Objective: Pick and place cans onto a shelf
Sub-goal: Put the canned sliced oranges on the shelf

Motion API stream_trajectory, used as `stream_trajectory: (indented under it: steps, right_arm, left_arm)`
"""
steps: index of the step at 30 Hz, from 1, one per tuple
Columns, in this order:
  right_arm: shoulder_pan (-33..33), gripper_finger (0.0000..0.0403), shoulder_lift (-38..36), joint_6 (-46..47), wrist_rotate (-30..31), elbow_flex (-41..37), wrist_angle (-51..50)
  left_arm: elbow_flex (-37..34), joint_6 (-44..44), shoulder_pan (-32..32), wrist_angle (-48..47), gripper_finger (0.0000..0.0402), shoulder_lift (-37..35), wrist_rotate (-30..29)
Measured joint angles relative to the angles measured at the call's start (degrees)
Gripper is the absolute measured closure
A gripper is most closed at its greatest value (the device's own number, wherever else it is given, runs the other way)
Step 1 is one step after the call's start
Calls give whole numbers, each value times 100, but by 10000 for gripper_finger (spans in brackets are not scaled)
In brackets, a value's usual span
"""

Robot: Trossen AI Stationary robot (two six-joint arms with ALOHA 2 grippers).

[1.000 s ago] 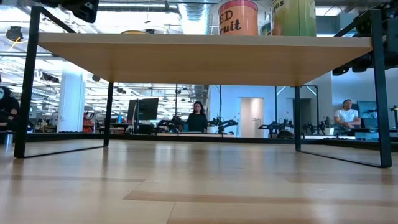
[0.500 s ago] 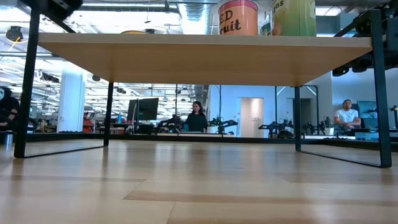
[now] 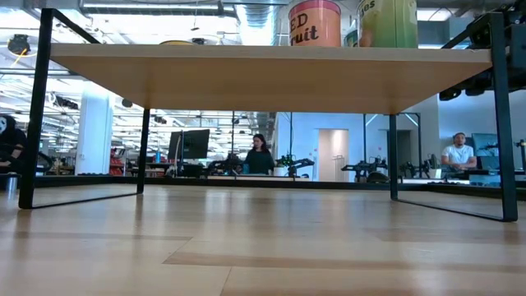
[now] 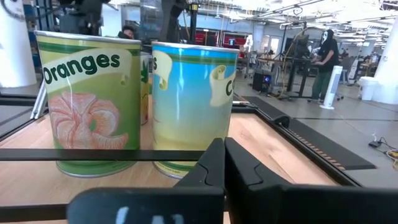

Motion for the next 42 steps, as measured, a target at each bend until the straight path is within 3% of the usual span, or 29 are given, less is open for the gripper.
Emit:
stream_trajectory:
  steps: [12,23,28,31,35,39,42]
  right_arm:
    - [0,389,0,-89,138,-2,6]
    - [0,389,1,-153,155,-4,10]
    - [0,388,1,-155,162,-4,13]
    - [0,389,0,-155,170,-4,15]
    - [0,390,1,-151,170,-4,15]
    - [0,390,2,-103,169,-4,15]
    - [0,390,1,-6,166,-4,15]
  left_arm:
    - [-2,-1768,-692,1145,387,1246,99]
    - [-12,-2218,-994,1283,287,1987,249]
    - [-23,-2216,-994,1179,267,2122,159]
    - [-24,-2233,-987,1151,277,2216,151]
    - [-6,-1969,-992,1189,321,2289,195]
    - [228,-1111,-992,1161,384,2228,326]
    - [622,-370,-905,1329,395,2014,377]
